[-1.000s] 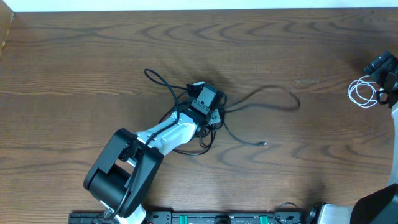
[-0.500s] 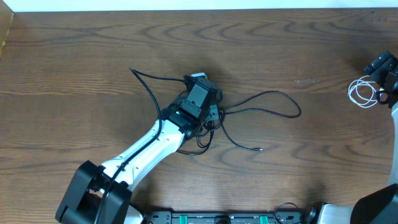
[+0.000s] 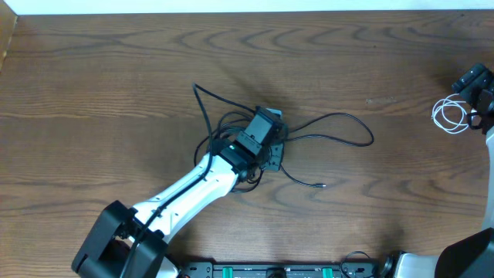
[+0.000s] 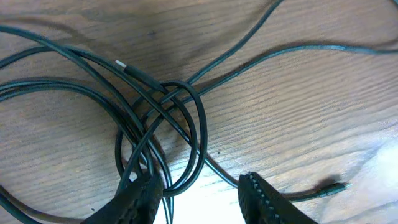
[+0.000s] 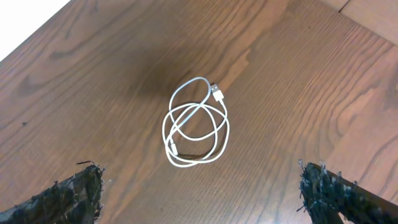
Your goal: Untangle cables
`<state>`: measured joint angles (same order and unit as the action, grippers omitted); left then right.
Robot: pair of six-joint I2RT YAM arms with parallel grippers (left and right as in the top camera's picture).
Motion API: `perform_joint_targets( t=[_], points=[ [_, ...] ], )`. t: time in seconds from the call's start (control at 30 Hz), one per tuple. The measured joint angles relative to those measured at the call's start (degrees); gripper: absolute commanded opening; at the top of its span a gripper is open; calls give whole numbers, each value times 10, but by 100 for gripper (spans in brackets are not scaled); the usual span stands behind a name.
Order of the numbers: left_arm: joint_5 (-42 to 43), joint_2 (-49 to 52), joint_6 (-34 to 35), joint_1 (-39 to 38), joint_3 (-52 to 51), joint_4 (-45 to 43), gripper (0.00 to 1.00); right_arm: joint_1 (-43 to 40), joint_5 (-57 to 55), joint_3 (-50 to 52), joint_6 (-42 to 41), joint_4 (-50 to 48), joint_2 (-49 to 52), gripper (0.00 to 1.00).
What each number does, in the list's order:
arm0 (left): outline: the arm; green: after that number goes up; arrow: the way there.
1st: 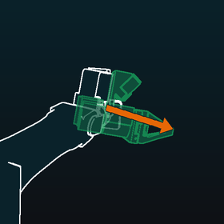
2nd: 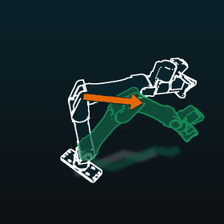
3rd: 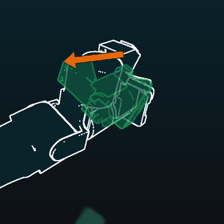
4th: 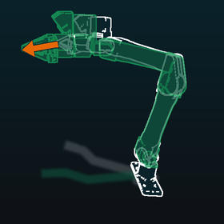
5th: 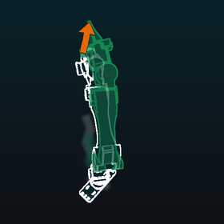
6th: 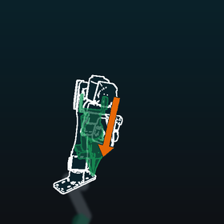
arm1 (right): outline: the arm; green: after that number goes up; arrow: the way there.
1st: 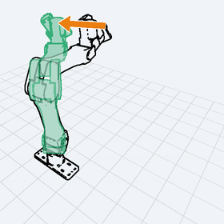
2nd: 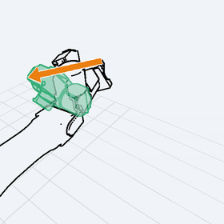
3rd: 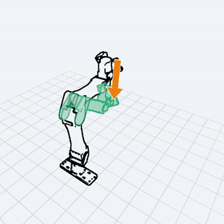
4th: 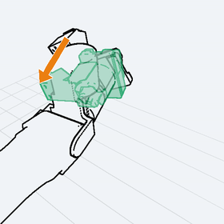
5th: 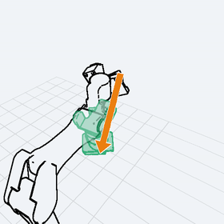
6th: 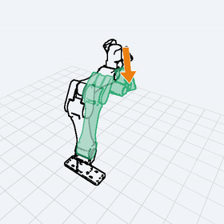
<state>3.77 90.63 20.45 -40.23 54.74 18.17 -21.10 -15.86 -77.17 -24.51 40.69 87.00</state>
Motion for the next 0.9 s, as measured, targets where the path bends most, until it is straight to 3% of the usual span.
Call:
perform_joint_targets(
  t=[0.27, 0.57, 0.9],
  points=[
    [-18, 35, -10, -19, 0, -5, 46, 0, 0, 0, 0, 0, 0, 99],
    [-141, 70, 6, -23, 0, -54, 46, 0, 0, 0, 0, 0, 0, 99],
    [-177, 114, 40, -23, 0, -84, 46, 0, 0, 0, 0, 0, 0, 99]
  ],
)
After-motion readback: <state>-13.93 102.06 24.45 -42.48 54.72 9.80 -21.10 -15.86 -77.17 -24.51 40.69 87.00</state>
